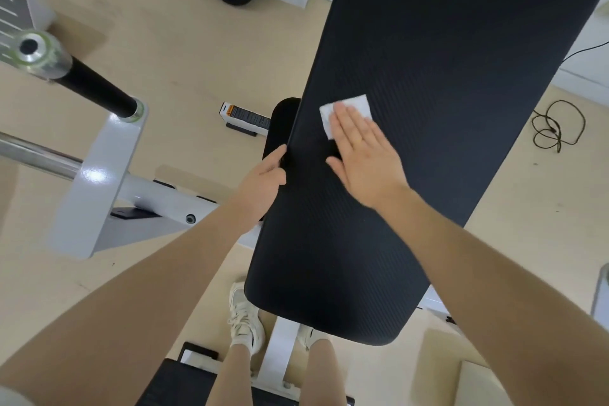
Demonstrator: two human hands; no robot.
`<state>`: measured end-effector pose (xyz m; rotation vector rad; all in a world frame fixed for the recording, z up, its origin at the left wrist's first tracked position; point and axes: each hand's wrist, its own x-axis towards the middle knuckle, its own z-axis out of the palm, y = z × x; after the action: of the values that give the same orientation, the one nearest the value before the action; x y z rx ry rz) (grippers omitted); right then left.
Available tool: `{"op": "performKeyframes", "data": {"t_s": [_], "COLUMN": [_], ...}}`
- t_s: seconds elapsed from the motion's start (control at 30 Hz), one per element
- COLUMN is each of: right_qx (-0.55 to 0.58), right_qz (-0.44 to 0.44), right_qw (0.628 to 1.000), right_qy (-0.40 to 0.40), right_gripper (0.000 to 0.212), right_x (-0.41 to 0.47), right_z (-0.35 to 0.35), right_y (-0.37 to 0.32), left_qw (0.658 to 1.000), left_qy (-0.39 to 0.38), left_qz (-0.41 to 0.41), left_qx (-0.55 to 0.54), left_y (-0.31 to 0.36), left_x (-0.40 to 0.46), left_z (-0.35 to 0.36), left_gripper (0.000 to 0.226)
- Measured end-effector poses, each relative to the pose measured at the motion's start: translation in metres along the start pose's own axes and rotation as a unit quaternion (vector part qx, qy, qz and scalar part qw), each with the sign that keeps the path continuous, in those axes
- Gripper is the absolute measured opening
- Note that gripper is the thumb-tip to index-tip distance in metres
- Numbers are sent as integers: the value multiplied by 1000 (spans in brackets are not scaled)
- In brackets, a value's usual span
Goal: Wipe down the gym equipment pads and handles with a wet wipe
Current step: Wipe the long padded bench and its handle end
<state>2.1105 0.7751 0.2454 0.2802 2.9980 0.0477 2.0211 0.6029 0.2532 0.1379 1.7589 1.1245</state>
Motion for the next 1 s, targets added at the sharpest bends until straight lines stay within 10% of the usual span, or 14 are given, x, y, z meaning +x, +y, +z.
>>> {"op": "performKeyframes", "data": {"t_s": [0.6, 1.0], "right_qx": [-28, 49], "right_qz": [-106, 146], "right_qw": [991, 988], "right_qy": [-82, -6], "right_gripper": [66, 67], "right_x": [-56, -20], "right_z": [60, 18], "right_y": [-115, -59], "left_qw": [984, 993], "left_qy": [-59, -93], "left_qz": [-160, -70], "left_qx": [-53, -5], "left_y": [-32, -51], "left_x": [-15, 2], "left_z": [-36, -30], "left_gripper": [31, 49]}}
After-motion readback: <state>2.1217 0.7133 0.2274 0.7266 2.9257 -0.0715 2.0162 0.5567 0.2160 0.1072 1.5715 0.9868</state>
